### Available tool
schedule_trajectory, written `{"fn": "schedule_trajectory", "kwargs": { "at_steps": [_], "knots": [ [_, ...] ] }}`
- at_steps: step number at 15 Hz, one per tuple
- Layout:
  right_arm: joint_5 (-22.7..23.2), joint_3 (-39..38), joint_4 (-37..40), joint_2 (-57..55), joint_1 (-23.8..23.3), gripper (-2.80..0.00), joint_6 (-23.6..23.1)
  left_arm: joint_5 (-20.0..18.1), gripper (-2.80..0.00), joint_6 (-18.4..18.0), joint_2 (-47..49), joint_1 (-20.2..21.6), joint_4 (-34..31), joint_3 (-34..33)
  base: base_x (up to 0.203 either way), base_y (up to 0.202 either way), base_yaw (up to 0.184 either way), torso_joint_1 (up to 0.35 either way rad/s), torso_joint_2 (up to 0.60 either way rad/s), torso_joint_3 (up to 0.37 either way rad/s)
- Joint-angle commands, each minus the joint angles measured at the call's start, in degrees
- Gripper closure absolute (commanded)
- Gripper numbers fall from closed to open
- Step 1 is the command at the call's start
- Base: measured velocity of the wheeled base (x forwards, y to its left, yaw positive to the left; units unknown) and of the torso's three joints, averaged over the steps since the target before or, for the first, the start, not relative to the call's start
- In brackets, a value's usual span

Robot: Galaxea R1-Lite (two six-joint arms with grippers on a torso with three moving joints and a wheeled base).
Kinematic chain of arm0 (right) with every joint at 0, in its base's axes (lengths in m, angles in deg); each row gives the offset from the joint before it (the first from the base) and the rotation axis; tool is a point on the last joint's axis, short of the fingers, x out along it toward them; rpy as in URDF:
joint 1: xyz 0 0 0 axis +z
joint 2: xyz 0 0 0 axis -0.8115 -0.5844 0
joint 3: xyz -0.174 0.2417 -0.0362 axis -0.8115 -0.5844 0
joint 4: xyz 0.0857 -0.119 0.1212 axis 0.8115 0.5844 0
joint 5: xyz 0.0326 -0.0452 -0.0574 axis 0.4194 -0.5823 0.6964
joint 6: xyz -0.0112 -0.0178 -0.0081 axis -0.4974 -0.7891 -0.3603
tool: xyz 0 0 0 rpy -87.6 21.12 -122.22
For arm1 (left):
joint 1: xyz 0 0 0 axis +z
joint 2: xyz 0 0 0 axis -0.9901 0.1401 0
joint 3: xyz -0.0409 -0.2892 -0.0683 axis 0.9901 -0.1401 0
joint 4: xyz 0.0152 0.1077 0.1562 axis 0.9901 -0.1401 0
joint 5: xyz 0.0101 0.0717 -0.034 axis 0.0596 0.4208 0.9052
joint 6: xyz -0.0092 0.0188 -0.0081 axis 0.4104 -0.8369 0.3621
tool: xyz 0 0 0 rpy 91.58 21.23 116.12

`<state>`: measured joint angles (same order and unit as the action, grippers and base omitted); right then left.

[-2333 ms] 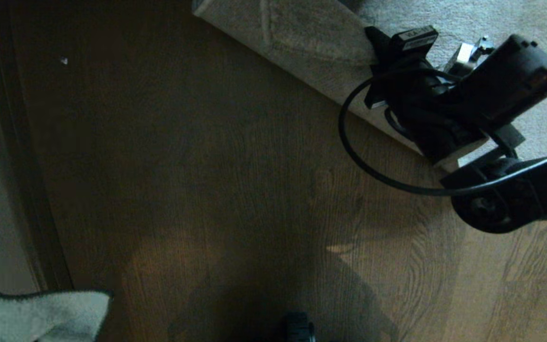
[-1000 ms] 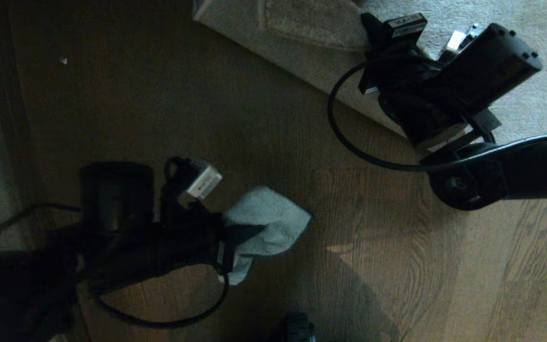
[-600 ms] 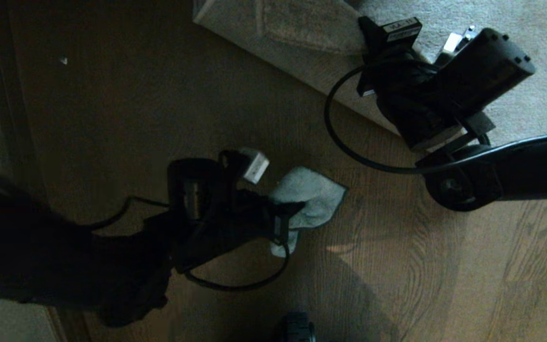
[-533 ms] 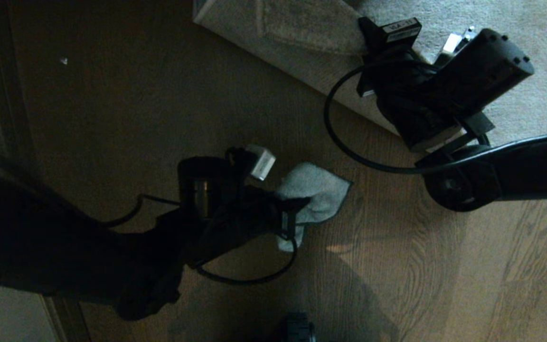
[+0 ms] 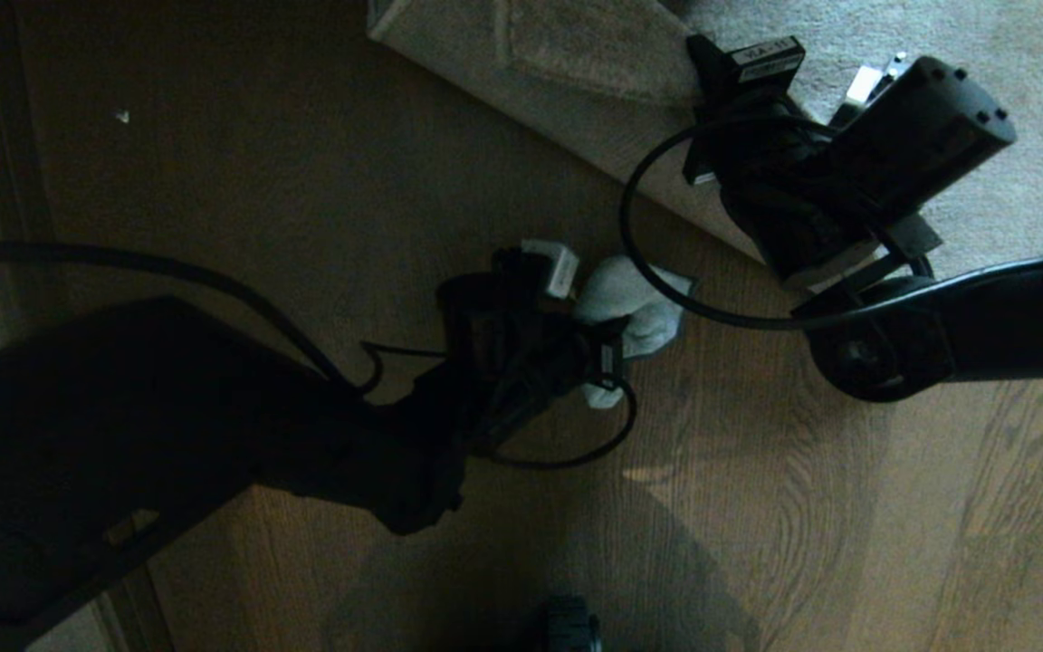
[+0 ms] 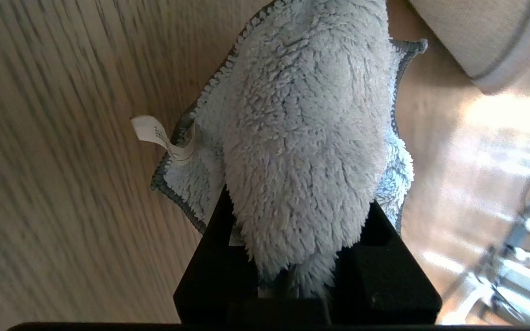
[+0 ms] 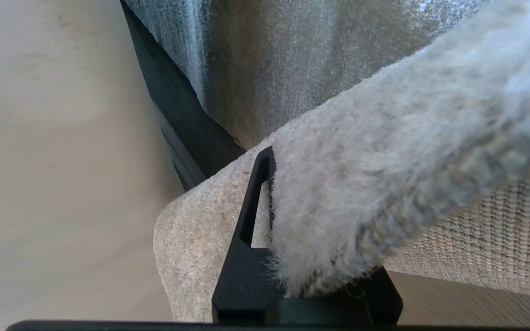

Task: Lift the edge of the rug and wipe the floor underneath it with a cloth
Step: Wipe the floor under the carpet with a rag

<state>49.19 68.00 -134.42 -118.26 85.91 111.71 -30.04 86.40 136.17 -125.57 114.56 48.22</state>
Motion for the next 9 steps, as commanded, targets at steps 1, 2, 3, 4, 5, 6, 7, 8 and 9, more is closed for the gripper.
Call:
{"fn": "schedule_trajectory", "kwargs": {
  "at_steps": [1, 2, 3, 4, 5, 6, 7, 8, 9],
  "knots": [
    [-0.14, -0.01, -0.42, -0.12, -0.03, 0.00, 0.36, 0.15, 0.00, -0.61, 2.67, 0.37, 1.57, 1.19, 0.000, 0.000, 0.000, 0.000, 0.00, 0.000],
    [-0.14, -0.01, -0.43, -0.12, -0.28, 0.00, 0.36, 0.43, 0.00, -1.50, 3.03, 0.86, 2.36, 1.19, 0.000, 0.000, 0.000, 0.000, 0.00, 0.000],
    [-0.14, -0.01, -0.51, -0.12, -0.38, 0.00, 0.36, 0.90, 0.00, -2.52, 3.46, 1.58, 3.47, 1.19, 0.000, 0.000, 0.000, 0.000, 0.00, 0.000],
    [-0.14, -0.01, -0.51, -0.04, -0.47, 0.00, 0.36, 1.01, 0.00, -3.09, 3.63, 2.33, 4.33, 1.19, 0.000, 0.000, 0.000, 0.000, 0.00, 0.000],
    [-0.14, -0.01, -0.55, -0.03, -0.60, 0.00, 0.36, 1.02, 0.00, -3.41, 3.73, 3.05, 4.49, 1.19, 0.000, 0.000, 0.000, 0.000, 0.00, 0.000],
    [-0.14, -0.01, -0.59, -0.03, -0.65, 0.00, 0.36, 1.09, 0.00, -3.51, 3.73, 4.02, 4.51, 1.19, 0.000, 0.000, 0.000, 0.000, 0.00, 0.000],
    [-0.14, -0.01, -0.59, 0.05, -0.65, 0.00, 0.36, 1.16, 0.00, -3.99, 3.74, 5.01, 4.58, 1.39, 0.000, 0.000, 0.000, 0.000, 0.00, 0.000],
    [-0.14, -0.01, -0.59, 0.13, -0.73, 0.00, 0.36, 1.31, 0.00, -4.60, 3.86, 6.19, 4.59, 2.11, 0.000, 0.000, 0.000, 0.000, 0.00, 0.000],
    [-0.37, -0.01, -0.68, 0.14, -0.73, 0.00, 0.36, 1.47, 0.00, -4.86, 3.90, 7.05, 4.59, 3.40, 0.000, 0.000, 0.000, 0.000, 0.00, 0.000]
  ]
}}
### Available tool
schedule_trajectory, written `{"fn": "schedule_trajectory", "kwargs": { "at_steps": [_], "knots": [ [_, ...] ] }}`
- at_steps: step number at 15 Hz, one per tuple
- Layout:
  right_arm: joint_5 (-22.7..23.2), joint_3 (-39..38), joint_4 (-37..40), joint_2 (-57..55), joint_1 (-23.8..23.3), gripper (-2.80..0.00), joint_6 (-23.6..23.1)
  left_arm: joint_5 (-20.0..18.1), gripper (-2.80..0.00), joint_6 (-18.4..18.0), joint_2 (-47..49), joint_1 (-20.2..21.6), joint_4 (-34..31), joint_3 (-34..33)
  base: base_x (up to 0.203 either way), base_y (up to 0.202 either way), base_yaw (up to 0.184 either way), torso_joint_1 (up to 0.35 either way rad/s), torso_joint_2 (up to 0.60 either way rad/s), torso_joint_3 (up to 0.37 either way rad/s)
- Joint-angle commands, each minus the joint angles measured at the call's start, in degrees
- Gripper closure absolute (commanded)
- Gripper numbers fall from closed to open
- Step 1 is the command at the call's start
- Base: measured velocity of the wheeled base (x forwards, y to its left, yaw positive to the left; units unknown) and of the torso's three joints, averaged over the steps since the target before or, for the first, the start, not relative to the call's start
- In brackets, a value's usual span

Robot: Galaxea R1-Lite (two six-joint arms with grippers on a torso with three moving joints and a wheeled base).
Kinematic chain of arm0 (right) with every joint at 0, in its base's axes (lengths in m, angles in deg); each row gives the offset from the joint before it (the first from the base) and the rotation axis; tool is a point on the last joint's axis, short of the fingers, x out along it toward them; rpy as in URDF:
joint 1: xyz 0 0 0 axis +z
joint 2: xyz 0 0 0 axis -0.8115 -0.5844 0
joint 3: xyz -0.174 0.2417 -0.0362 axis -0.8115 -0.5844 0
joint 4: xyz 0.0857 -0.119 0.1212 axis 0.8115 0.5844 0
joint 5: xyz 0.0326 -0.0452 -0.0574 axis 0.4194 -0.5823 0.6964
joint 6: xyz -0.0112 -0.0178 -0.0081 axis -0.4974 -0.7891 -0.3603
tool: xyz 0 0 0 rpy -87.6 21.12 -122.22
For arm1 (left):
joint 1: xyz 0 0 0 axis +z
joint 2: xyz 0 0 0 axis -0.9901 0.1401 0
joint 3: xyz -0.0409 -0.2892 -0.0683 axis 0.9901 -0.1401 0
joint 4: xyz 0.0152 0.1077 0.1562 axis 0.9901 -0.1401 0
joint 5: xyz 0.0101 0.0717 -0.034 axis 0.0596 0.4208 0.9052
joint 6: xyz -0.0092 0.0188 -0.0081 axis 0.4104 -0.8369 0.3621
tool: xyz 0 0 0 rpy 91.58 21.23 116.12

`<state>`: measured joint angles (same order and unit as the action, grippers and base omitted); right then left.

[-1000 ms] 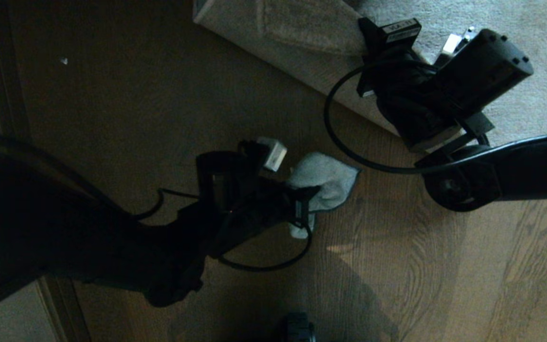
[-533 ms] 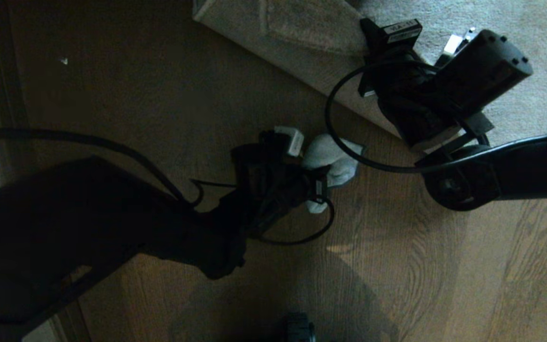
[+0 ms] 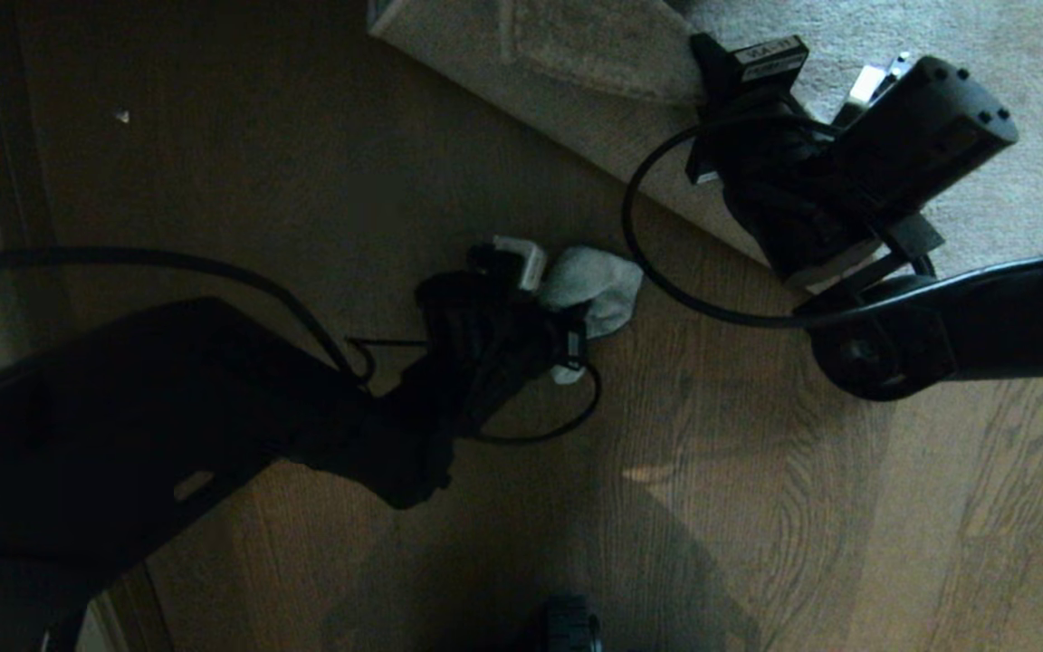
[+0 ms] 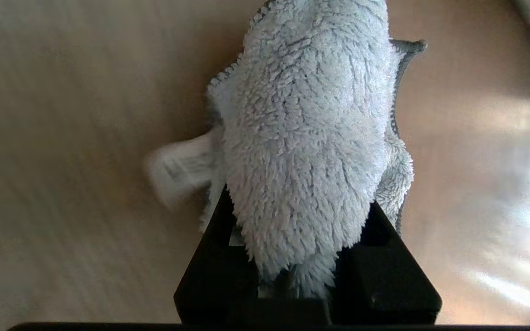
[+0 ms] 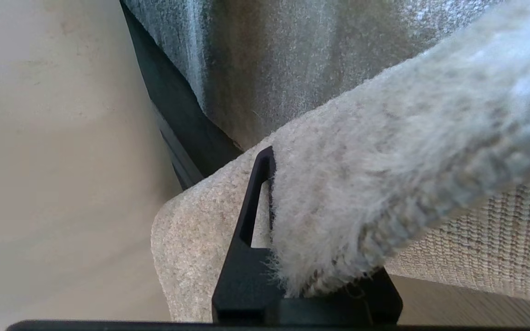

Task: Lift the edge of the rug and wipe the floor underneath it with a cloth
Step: Wipe the floor under the carpet with a rag

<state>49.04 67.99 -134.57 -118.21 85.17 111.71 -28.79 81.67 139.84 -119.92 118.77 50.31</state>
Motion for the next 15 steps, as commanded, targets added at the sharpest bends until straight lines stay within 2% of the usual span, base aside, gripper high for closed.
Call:
{"fn": "schedule_trajectory", "kwargs": {
  "at_steps": [1, 6, 9, 15],
  "knots": [
    [-0.52, 0.00, -0.79, 0.09, 0.01, 0.00, 0.36, 0.28, 0.00, -0.25, 0.29, 2.42, 0.38, 2.83, 0.000, 0.000, 0.000, 0.000, 0.00, 0.000],
    [-0.87, -0.08, -0.79, 0.36, 0.10, 0.00, 0.30, 0.38, 0.00, -1.66, 0.27, 7.85, 0.22, 8.60, 0.000, 0.000, 0.000, 0.000, 0.00, 0.000],
    [-0.87, -0.17, -0.79, 0.36, 0.10, 0.00, 0.28, 0.38, 0.00, -3.40, -1.31, 11.87, 0.38, 8.68, 0.000, 0.000, 0.000, 0.000, 0.00, 0.000],
    [-0.87, -0.26, -1.14, 0.45, 0.10, 0.00, 0.28, 0.27, 0.00, -3.64, -6.05, 18.97, 0.30, 6.60, 0.000, 0.000, 0.000, 0.000, 0.00, 0.000]
  ]
}}
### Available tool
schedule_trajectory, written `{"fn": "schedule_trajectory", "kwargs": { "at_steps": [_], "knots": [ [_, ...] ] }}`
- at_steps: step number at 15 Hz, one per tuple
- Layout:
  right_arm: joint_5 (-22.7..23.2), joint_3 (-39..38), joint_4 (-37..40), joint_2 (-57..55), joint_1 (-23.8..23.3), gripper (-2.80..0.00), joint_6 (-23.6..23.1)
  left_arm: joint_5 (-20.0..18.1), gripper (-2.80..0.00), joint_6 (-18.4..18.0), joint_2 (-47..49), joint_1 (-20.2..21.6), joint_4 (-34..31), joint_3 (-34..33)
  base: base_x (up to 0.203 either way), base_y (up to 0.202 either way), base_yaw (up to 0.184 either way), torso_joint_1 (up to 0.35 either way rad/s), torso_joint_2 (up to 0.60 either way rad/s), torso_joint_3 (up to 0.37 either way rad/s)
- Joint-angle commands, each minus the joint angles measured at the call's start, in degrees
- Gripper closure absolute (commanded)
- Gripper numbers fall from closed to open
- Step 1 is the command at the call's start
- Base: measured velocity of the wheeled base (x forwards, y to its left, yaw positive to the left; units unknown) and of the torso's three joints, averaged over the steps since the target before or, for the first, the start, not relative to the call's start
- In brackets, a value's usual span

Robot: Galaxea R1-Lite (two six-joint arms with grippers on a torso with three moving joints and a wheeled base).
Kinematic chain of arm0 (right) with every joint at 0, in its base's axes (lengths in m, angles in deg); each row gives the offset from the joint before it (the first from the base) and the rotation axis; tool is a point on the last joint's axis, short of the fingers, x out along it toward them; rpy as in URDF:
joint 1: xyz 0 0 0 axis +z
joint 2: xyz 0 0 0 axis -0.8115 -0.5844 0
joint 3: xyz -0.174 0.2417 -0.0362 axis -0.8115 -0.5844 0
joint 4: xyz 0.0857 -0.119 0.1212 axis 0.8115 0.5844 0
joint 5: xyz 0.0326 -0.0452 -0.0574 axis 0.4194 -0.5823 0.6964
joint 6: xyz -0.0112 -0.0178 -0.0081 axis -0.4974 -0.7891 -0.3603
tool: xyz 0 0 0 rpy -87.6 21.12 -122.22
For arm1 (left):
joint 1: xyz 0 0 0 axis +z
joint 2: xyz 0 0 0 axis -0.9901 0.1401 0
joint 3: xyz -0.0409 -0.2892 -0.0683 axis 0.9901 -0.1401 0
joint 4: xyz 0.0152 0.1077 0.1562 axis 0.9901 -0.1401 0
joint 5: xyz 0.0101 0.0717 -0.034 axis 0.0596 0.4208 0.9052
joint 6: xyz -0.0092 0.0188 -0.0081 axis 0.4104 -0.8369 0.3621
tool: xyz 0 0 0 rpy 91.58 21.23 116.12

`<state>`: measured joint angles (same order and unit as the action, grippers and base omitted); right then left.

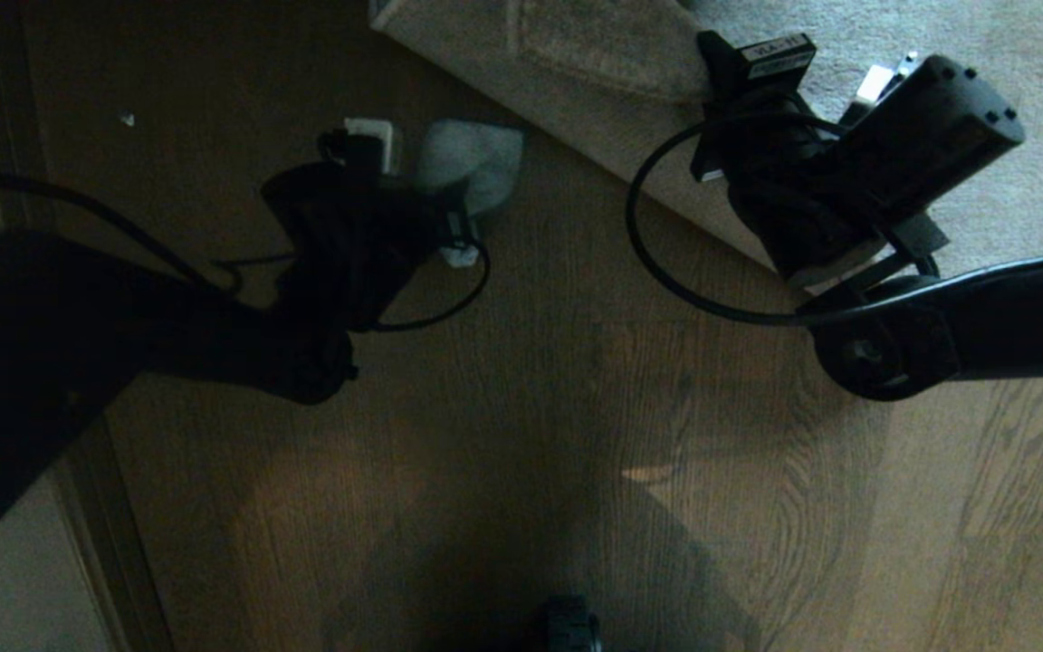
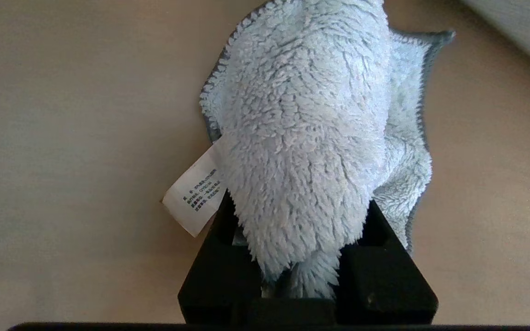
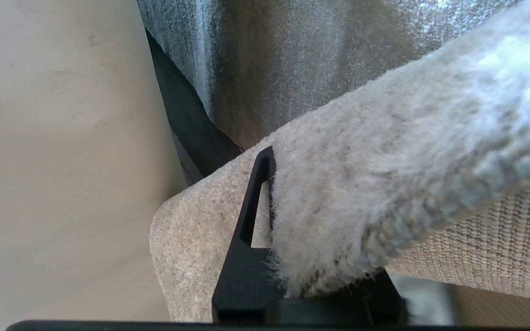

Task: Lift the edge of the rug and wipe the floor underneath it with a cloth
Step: Wipe the floor under the carpet with a rag

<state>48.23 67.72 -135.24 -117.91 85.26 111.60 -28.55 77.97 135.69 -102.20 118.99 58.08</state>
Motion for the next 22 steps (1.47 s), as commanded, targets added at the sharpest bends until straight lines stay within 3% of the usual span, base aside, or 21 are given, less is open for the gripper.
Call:
{"fn": "schedule_trajectory", "kwargs": {
  "at_steps": [1, 3, 6, 10, 12, 13, 15, 19, 22],
  "knots": [
    [-0.06, 0.01, -0.47, 0.39, 0.00, 0.00, 0.39, -0.01, 0.00, 0.06, -3.18, 1.45, 0.08, -2.80, 0.000, 0.000, 0.000, 0.000, 0.00, 0.000],
    [0.03, -0.16, -0.47, 0.58, 0.09, 0.00, 0.45, -0.12, 0.00, -0.01, -6.25, 1.05, 0.08, -7.88, 0.000, 0.000, 0.000, 0.000, 0.00, 0.000],
    [0.03, -0.17, -0.56, 0.67, 0.09, 0.00, 0.39, -0.26, 0.00, -0.03, -12.70, -3.17, 0.09, -19.88, 0.000, 0.000, 0.000, 0.000, 0.00, 0.000],
    [-0.06, -0.52, -0.56, 1.10, 0.09, 0.00, 0.39, -0.04, 0.00, 0.04, -19.70, -16.68, 0.13, -34.89, 0.000, 0.000, 0.000, 0.000, 0.00, 0.000],
    [-0.06, -0.52, -0.56, 1.20, 0.00, 0.00, 0.39, 0.09, 0.00, 0.11, -20.66, -23.90, 0.10, -38.43, 0.000, 0.000, 0.000, 0.000, 0.00, 0.000],
    [-0.10, -0.52, -0.56, 1.20, 0.00, 0.00, 0.39, 0.12, 0.00, 0.12, -19.98, -26.83, 0.04, -39.14, 0.000, 0.000, 0.000, 0.000, 0.00, 0.000],
    [-0.15, -0.52, -0.53, 1.11, -0.09, 0.00, 0.39, -0.19, 0.00, 0.14, -16.48, -28.58, 0.07, -39.18, 0.000, 0.000, 0.000, 0.000, 0.00, 0.000],
    [-0.15, -0.08, -0.47, 0.93, -0.18, 0.00, 0.39, -0.59, 0.00, 0.30, -8.81, -28.08, 0.16, -34.54, 0.000, 0.000, 0.000, 0.000, 0.00, 0.000],
    [-0.15, -0.08, -0.49, 0.32, -0.61, 0.00, 0.39, -0.56, 0.00, 0.35, -3.13, -27.10, 0.22, -26.69, 0.000, 0.000, 0.000, 0.000, 0.00, 0.000]
  ]
}}
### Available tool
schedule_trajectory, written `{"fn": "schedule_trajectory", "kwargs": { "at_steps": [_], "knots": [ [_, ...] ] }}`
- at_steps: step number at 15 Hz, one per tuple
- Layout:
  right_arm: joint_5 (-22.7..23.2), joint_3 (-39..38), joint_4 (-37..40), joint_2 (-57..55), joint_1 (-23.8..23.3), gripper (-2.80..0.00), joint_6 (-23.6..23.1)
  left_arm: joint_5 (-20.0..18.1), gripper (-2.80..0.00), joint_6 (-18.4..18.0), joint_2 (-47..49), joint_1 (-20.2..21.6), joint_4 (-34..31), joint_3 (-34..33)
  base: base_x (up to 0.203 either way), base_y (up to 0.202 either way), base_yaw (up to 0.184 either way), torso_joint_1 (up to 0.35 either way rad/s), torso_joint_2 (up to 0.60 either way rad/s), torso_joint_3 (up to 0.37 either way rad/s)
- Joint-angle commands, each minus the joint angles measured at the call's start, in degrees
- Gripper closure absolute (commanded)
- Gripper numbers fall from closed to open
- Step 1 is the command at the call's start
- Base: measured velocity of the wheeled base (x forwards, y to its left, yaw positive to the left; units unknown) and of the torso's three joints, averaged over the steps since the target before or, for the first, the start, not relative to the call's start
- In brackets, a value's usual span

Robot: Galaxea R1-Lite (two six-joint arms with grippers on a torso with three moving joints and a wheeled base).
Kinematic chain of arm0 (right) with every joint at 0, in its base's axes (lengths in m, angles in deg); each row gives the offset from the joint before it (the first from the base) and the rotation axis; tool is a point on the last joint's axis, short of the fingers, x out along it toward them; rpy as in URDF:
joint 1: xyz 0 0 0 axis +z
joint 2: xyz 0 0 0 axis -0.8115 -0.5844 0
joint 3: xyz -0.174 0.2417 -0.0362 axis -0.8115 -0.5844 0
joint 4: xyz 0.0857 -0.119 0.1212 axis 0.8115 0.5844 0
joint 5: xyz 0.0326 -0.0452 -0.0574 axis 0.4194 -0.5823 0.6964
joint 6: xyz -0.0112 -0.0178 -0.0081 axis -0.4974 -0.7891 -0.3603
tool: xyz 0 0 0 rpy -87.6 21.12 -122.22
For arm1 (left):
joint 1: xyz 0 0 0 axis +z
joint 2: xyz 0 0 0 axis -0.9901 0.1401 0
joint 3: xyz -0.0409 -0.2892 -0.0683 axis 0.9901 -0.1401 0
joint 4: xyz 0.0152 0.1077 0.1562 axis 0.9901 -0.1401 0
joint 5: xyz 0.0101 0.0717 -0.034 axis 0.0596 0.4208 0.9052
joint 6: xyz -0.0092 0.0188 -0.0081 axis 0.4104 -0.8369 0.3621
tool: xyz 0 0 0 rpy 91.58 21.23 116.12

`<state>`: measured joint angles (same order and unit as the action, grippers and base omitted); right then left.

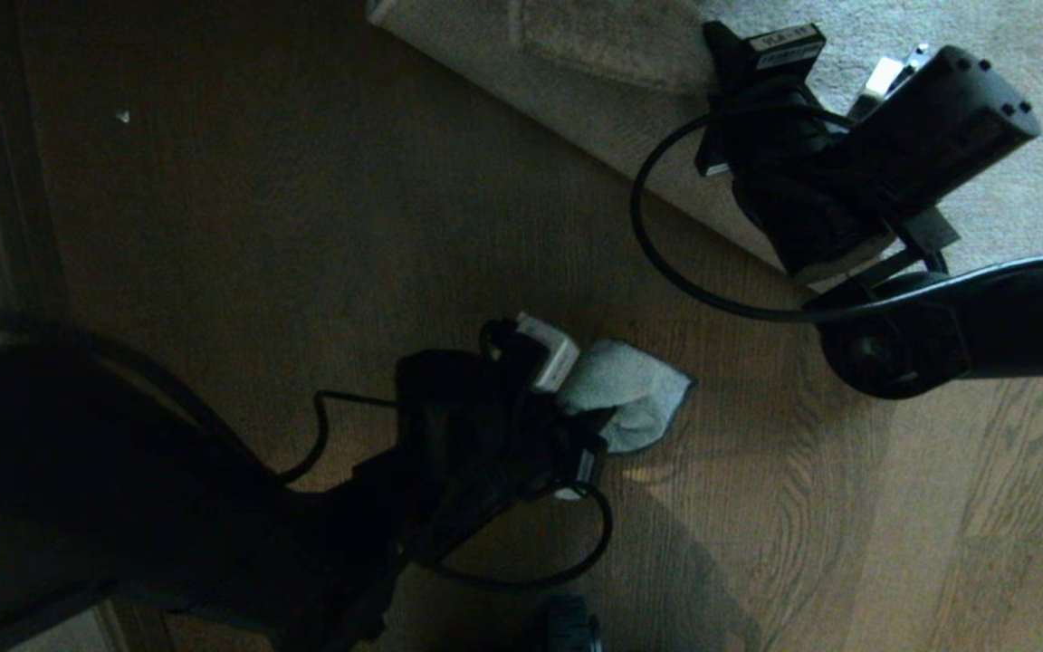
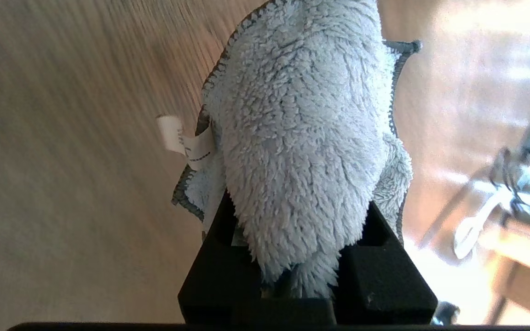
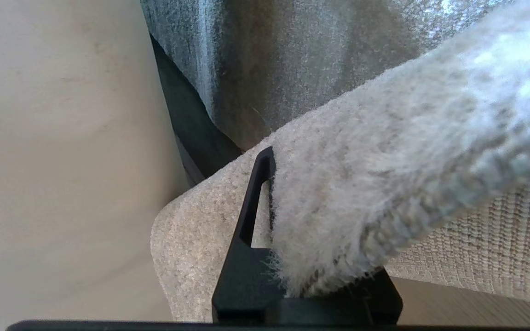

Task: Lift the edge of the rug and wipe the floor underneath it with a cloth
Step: Wipe the floor under the carpet with a rag

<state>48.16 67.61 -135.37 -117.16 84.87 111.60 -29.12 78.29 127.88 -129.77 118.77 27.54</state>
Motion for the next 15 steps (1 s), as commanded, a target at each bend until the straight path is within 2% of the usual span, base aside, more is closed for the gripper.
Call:
{"fn": "schedule_trajectory", "kwargs": {
  "at_steps": [1, 4, 7, 12, 15],
  "knots": [
    [-0.07, -0.06, -0.34, -0.52, -0.39, 0.00, 0.39, 0.06, 0.00, 0.09, 6.45, 0.80, 0.45, 7.22, 0.000, 0.000, 0.000, 0.000, 0.00, 0.000],
    [-0.07, 0.03, -0.43, -1.05, -0.93, 0.00, 0.39, 0.20, 0.00, 0.01, 11.84, 2.95, 0.48, 15.64, 0.000, 0.000, 0.000, 0.000, 0.00, 0.000],
    [-0.07, -0.06, -0.43, -1.05, -1.28, 0.00, 0.39, 0.44, 0.00, -0.12, 14.80, 7.50, 2.72, 20.51, 0.000, 0.000, 0.000, 0.000, 0.00, 0.000],
    [-0.07, 0.03, -0.43, -0.87, -1.30, 0.00, 0.39, 0.45, 0.00, -0.33, 13.72, 14.88, 3.99, 25.56, 0.000, 0.000, 0.000, 0.000, 0.00, 0.000],
    [-0.07, 0.03, -0.51, -0.70, -1.27, 0.00, 0.39, 0.45, 0.00, -1.43, 10.14, 17.88, 4.14, 25.99, 0.000, 0.000, 0.000, 0.000, 0.00, 0.000]
  ]
}}
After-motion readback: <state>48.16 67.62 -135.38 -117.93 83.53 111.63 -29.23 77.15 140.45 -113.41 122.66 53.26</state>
